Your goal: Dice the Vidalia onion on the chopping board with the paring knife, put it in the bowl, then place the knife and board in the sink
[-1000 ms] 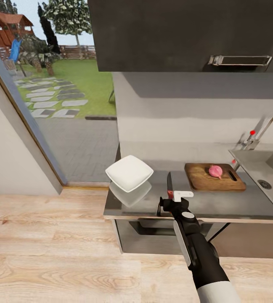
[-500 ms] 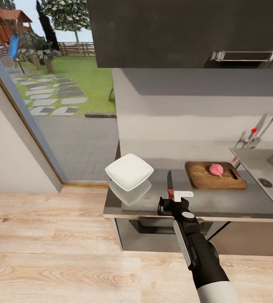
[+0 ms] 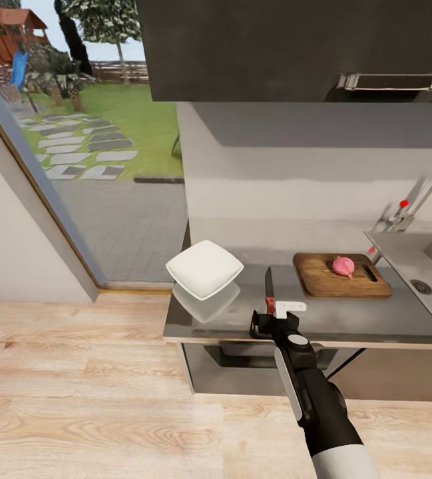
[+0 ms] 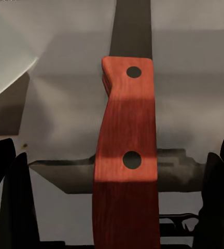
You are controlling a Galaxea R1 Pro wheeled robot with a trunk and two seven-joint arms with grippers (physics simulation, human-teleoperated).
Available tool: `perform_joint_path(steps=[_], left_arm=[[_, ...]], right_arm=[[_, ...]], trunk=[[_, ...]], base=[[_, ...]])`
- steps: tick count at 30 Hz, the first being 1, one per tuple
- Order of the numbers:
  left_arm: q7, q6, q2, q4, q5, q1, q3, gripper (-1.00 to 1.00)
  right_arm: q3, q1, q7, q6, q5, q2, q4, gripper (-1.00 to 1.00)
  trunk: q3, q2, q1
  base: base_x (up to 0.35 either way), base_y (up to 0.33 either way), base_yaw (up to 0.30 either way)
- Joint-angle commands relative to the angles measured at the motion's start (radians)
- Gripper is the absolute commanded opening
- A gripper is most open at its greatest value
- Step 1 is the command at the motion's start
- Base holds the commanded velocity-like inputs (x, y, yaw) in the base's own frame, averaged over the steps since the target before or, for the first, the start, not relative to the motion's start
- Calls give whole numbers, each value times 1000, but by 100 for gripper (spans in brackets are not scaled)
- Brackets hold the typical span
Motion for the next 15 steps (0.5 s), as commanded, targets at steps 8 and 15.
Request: perform_joint_path(steps=[8, 15], left_arm=[[10, -1, 2, -2, 3, 0, -8, 100], [10, -1, 2, -2, 3, 1, -8, 100]], right_arm=[[-2, 0, -1, 13, 13, 0, 0, 100], [-57, 0, 0, 14, 12, -1, 0, 100]], trunk=[[-3, -1, 1], [-3, -1, 1]], base=[[0, 0, 0], [0, 0, 0]])
